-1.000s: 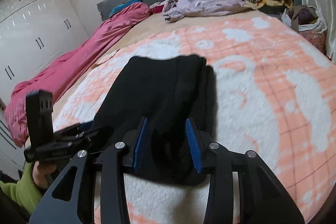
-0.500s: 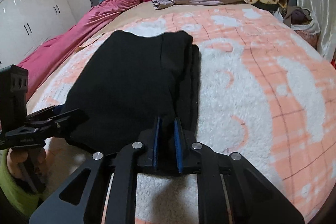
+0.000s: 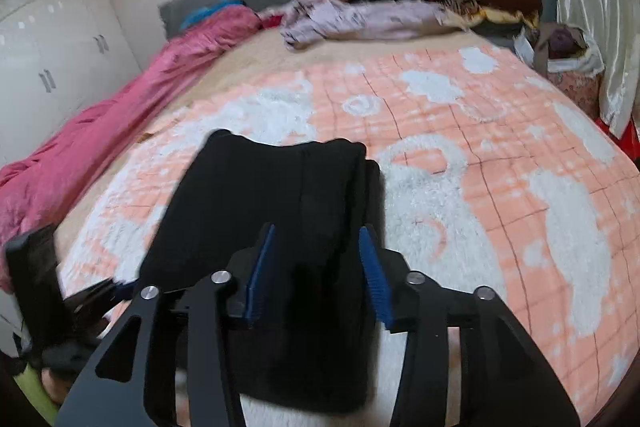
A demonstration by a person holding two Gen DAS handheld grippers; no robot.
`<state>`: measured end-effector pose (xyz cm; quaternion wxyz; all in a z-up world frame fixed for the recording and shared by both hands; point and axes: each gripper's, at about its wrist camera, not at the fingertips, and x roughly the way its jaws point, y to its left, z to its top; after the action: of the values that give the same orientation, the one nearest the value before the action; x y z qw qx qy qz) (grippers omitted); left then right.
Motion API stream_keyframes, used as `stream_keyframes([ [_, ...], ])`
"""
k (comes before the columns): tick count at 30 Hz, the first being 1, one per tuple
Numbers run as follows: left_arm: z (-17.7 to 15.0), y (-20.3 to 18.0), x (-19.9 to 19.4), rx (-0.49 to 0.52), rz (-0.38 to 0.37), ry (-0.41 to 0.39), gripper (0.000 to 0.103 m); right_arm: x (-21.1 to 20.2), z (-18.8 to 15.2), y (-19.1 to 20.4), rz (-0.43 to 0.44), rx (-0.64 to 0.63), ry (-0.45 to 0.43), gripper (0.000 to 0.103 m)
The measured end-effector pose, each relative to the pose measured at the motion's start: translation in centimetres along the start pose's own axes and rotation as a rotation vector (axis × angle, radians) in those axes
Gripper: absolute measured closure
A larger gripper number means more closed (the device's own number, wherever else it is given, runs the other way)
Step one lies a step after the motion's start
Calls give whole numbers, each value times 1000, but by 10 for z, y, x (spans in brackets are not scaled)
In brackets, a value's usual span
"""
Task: Fold small clothes
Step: 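Hold the folded stack down with the right gripper and smooth it flat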
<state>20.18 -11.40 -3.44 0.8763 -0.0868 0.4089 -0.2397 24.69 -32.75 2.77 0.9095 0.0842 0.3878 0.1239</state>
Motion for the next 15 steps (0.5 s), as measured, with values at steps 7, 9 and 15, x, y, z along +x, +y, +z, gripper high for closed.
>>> stream_keyframes([
  [7,-1,2,-1,-1,1,1,27,55,19,-2,25,49,99,53],
  [9,-2,3,-2,-2,0,2,27,64,19,3,4,13,106,53],
  [15,1,4,-4,-3,3,-4,27,68,14,7,-2,-52,87,84],
])
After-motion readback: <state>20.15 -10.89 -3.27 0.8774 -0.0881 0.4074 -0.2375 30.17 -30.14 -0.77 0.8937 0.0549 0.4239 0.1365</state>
